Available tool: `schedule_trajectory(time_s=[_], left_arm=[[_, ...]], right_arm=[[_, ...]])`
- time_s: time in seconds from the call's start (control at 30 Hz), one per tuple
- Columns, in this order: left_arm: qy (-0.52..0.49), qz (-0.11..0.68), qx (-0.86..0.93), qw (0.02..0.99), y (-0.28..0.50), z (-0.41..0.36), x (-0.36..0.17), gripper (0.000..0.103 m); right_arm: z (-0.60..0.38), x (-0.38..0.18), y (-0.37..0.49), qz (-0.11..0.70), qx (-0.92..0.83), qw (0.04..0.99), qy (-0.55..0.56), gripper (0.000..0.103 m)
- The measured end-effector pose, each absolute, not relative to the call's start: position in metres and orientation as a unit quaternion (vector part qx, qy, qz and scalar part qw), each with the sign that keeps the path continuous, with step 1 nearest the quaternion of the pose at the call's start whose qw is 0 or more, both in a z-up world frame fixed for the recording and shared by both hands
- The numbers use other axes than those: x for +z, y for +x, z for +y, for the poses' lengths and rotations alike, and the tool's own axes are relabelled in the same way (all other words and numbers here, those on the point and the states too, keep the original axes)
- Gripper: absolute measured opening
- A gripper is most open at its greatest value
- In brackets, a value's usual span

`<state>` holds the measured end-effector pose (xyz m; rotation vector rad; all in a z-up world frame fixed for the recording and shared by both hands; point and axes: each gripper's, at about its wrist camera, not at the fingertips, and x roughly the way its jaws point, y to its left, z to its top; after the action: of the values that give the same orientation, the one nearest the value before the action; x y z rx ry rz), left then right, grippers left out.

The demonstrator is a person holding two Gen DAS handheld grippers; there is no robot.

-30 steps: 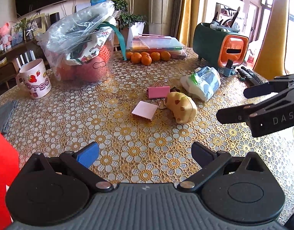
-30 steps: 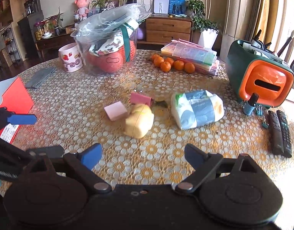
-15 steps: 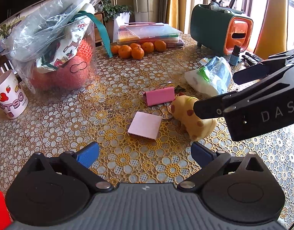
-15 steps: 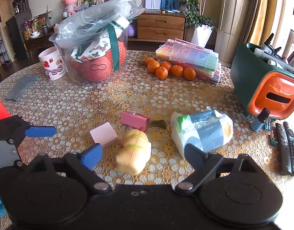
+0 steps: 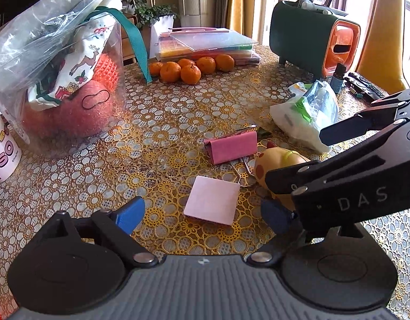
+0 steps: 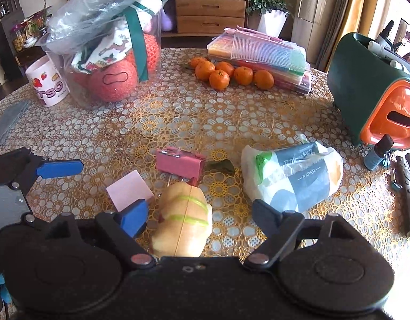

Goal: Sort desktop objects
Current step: 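Grasp the yellow bun plush with the right tool while the left tool grasps the pink sticky notes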

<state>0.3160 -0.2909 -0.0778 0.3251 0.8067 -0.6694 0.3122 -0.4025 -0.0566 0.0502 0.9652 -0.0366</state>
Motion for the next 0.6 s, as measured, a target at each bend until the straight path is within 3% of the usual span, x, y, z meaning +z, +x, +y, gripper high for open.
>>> schedule_trajectory(time_s=[0.13, 0.27, 0.37, 0.53, 0.6], left_arm=[[0.159, 0.388, -0.321, 0.849, 0.3189, -0.2936, -0.0849, 0.083], [0.149, 0.388, -0.329, 0.848, 0.3222, -0.2931, -0.0859, 0.081], [0.148, 0.383, -0.335, 0.848, 0.3217, -0.2945, -0.0846, 0.071], [0.151, 0.379, -0.339, 0.848, 0.3183, -0.2966, -0.0819, 0.045], [0.15, 0.38, -0.339, 0.847, 0.3173, -0.2971, -0.0811, 0.043]], right_arm=[[-0.4039, -0.0638, 0.3163, 0.472, -0.027, 0.881, 0.028, 0.078], [-0.4046, -0.0668, 0.3177, 0.473, -0.025, 0.88, 0.036, 0.076], [-0.4033, -0.0675, 0.3183, 0.474, -0.021, 0.88, 0.04, 0.072], [-0.4023, -0.068, 0.3173, 0.474, -0.015, 0.879, 0.05, 0.06], [-0.4028, -0.0682, 0.3166, 0.474, -0.014, 0.878, 0.058, 0.057]])
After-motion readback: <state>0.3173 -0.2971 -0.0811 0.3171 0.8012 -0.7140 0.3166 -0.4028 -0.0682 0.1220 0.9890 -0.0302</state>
